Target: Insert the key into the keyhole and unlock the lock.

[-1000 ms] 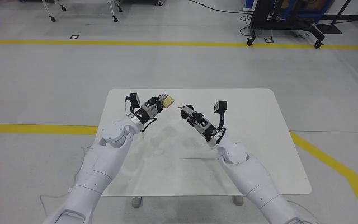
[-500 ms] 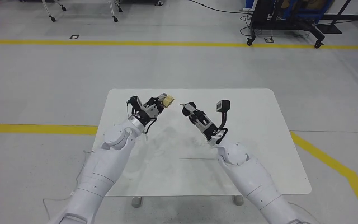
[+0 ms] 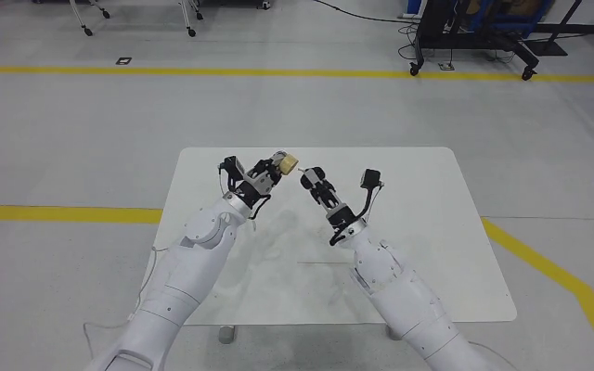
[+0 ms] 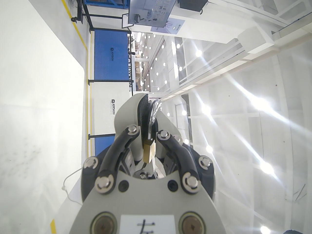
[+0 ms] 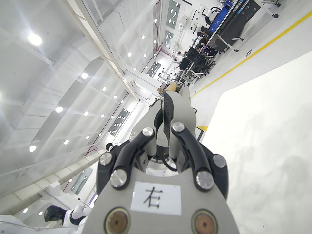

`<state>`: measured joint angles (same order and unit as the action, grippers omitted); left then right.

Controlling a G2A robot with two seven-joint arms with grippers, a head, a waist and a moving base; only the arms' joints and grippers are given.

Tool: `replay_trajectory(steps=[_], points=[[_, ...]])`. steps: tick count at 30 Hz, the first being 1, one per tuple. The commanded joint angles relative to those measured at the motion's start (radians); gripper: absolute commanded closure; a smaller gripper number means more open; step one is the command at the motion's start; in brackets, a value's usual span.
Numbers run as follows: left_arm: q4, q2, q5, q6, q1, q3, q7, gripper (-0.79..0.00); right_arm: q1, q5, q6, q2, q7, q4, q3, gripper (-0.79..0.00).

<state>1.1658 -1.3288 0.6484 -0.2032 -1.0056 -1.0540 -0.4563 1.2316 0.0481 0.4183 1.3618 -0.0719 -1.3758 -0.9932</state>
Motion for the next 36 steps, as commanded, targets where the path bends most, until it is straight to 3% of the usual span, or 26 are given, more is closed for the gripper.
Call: replay_trajectory(steps=[1, 36], points=[[0.004, 0.000, -0.014, -0.009, -0.003, -0.002, 0.004, 0.000, -0.001, 0.003, -0.008, 0.003, -0.005, 0.003, 0.000, 0.000], [0.049, -0.013, -0.117, -0.020, -0.042, -0.025, -0.017, 0.000, 0.023, 0.009, -0.025, 0.029, 0.022, 0.002, -0.039, 0.000]])
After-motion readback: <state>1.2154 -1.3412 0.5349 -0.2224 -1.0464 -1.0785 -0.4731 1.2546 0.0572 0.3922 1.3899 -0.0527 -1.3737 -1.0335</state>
